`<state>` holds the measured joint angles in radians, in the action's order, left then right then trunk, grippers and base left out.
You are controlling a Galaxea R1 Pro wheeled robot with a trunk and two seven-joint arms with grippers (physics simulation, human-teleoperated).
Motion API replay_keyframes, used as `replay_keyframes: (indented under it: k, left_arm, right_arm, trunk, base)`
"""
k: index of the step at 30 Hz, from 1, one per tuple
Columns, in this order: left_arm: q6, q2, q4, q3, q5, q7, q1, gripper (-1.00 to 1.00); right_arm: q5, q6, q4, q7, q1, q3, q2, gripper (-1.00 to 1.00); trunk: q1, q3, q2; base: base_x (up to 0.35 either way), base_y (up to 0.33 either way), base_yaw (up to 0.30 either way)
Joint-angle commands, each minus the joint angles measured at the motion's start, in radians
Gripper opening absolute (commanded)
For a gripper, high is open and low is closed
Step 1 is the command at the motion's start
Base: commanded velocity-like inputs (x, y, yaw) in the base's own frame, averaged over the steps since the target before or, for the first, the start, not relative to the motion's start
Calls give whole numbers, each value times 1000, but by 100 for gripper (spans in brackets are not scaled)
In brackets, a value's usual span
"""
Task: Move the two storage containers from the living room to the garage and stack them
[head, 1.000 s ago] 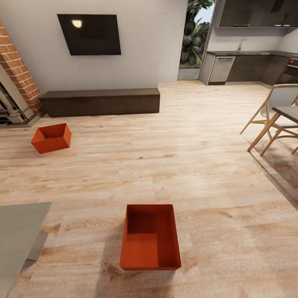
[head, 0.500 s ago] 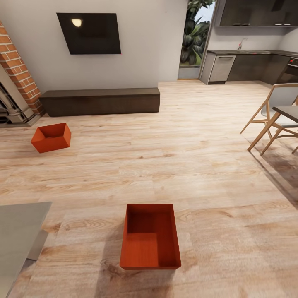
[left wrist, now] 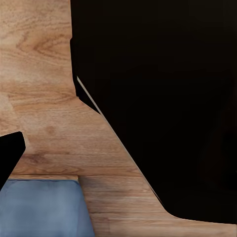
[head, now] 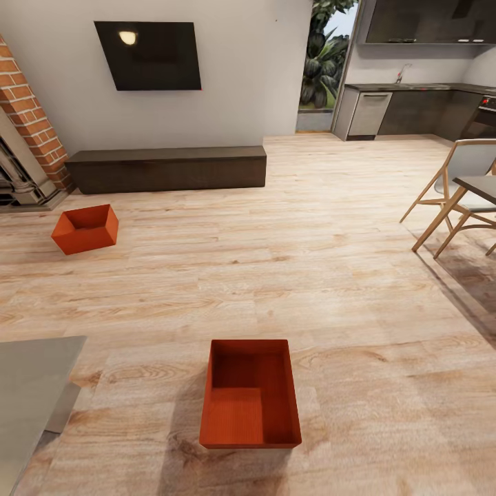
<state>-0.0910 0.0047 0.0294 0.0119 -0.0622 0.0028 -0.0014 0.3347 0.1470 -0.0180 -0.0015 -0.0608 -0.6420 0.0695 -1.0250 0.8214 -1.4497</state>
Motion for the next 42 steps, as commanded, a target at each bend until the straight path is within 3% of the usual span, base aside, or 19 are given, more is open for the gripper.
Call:
replay_keyframes:
  k: [1, 12, 15, 18, 21, 23, 26, 28, 33, 34, 35, 42]
  left_arm:
    - [-3, 0, 0, 0, -6, 0, 0, 100]
    - [6, -2, 5, -5, 0, 3, 0, 100]
    - [16, 7, 154, -6, -3, -6, 0, 100]
    - [123, 7, 314, -6, 0, -7, 0, 100]
    - [231, 9, 432, -6, 1, -6, 0, 100]
    - [317, 14, 584, -6, 1, -6, 0, 100]
    - [351, 16, 694, -6, 0, -8, -1, 100]
    - [408, 17, 730, -6, -2, -8, -10, 100]
    - [529, 10, 763, -5, -1, -6, -126, 100]
    - [553, 0, 761, -4, -3, -6, -216, 100]
    - [564, -12, 757, -5, -3, -7, -258, 100]
    - [628, -54, 744, -6, -3, -6, -429, 100]
  right_arm:
    - [8, 5, -2, 0, -1, -8, 0, 100]
    - [-1, -4, 3, -13, -1, -18, 1, 100]
    - [-3, -5, 105, -15, -3, -19, 8, 100]
    - [-3, -24, 228, -19, 2, -17, 34, 100]
    - [1, -84, 261, -23, -15, -13, 43, 100]
    - [5, -146, 275, -25, -96, -10, 46, 100]
    - [6, -162, 278, -24, -178, -8, 48, 100]
    - [7, -180, 278, -23, -227, -7, 48, 100]
    - [8, -254, 279, -23, -361, 5, 47, 100]
    - [9, -284, 280, -24, -423, 14, 45, 100]
    - [9, -294, 281, -25, -452, 16, 45, 100]
    - [9, -326, 280, -76, -584, 24, 35, 100]
  trunk:
    - [0, 1, 0]
    - [0, 1, 0]
    - [0, 1, 0]
    - [0, 1, 0]
    - [0, 1, 0]
    - [0, 1, 0]
    - [0, 1, 0]
    - [0, 1, 0]
    - [0, 1, 0]
    - [0, 1, 0]
    - [0, 1, 0]
    - [0, 1, 0]
  base:
    - [0, 0, 0]
    - [0, 0, 0]
    - [0, 0, 0]
    - [0, 0, 0]
    - [0, 0, 0]
    - [0, 0, 0]
    - [0, 0, 0]
    - [0, 0, 0]
    - [0, 0, 0]
    - [0, 0, 0]
    - [0, 0, 0]
    - [0, 0, 0]
